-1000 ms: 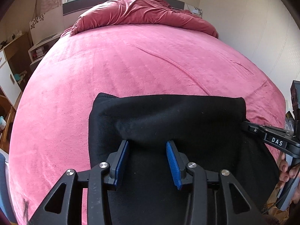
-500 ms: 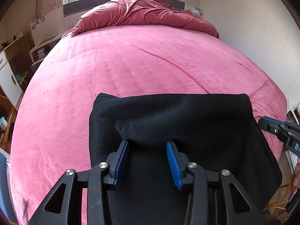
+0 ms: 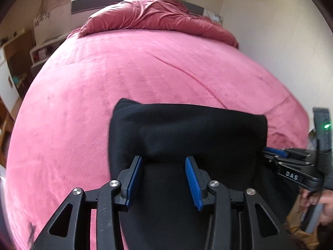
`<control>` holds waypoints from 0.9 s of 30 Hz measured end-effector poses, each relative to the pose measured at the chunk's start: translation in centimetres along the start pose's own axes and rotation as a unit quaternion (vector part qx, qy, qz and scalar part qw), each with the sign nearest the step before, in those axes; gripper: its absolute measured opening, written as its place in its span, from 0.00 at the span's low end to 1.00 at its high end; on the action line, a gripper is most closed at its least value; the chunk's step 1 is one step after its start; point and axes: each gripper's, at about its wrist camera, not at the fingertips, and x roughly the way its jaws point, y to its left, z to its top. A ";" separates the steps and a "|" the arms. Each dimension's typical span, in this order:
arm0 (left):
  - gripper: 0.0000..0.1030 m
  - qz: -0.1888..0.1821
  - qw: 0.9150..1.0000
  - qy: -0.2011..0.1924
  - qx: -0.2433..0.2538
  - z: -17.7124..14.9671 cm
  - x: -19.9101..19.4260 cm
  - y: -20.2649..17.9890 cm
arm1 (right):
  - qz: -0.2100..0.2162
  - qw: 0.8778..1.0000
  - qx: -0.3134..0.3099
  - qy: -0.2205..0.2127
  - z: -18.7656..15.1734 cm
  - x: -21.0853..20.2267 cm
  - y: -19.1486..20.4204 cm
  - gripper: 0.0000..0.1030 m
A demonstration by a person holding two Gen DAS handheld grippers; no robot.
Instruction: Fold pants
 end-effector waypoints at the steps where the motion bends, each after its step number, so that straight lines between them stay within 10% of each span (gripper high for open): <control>1: 0.42 -0.006 1.000 -0.002 -0.009 -0.1 -0.3 0.5 | 0.003 1.000 0.001 -0.002 -0.1 -0.1 -0.1 0.20; 5: 0.66 -0.024 0.998 -0.016 -0.063 -1.5 -2.6 4.0 | 0.043 0.997 0.045 -0.034 -0.6 -2.2 -1.8 0.31; 8: 0.67 -0.058 0.994 0.003 -0.091 -2.5 -2.6 6.3 | 0.042 0.995 0.078 -0.049 -1.5 -3.4 -3.3 0.87; 18: 0.66 -0.152 0.979 0.082 -0.113 -3.6 2.0 5.7 | 0.207 0.964 0.162 0.047 -3.0 1.8 -7.7 0.85; 20: 0.57 -0.172 0.975 0.079 -0.120 -3.6 2.3 5.7 | 0.233 0.960 0.148 0.050 -3.0 1.9 -7.3 0.58; 27: 0.38 -0.206 0.973 0.032 -0.099 -1.8 -1.1 6.0 | 0.248 0.962 0.108 0.030 -1.3 -0.8 -5.3 0.42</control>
